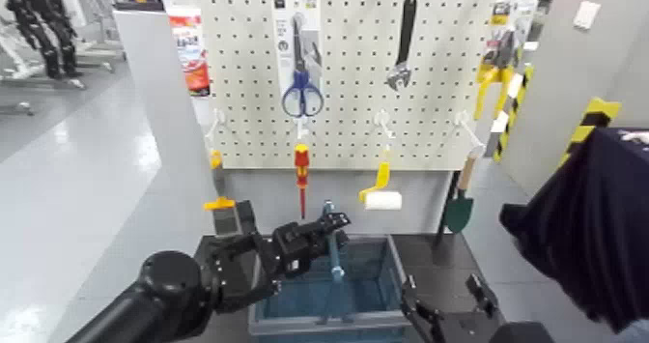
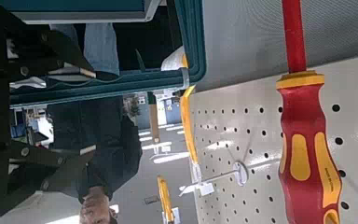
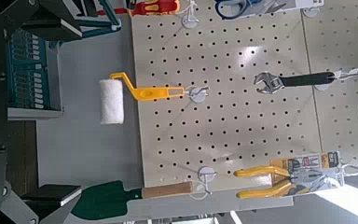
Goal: Grasp the handle of the crate.
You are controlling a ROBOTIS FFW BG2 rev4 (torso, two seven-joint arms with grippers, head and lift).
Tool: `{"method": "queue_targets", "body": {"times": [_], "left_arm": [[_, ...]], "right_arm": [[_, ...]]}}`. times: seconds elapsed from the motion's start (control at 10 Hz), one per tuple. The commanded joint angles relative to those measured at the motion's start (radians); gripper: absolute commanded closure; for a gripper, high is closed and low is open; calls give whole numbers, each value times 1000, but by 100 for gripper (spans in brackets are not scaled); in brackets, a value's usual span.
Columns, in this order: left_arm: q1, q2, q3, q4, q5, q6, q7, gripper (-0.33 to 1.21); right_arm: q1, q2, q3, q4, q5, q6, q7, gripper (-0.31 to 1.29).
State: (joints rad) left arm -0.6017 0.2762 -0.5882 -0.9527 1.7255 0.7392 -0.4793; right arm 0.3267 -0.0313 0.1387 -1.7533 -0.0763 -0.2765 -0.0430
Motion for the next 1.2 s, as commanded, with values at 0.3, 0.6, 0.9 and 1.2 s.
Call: {"method": "queue_targets", "body": {"times": [0.3,0.6,0.9,1.2], "left_arm": [[8,3,-4,0,-1,-3,4,114],[16,5,-4,-15,0,-1,4,114],[39,11,8,-64,0,9,4,114],[80,24,30,-158,16,29,4,114]], "right_arm": [[0,-4,-2,0,0,-4,0,14],[0,-6,-4,0,0,-3,0,14],[3,-4,-11,-2,1,2,0,14],[6,-1,-16,-2,6,5,-2,14]]}}
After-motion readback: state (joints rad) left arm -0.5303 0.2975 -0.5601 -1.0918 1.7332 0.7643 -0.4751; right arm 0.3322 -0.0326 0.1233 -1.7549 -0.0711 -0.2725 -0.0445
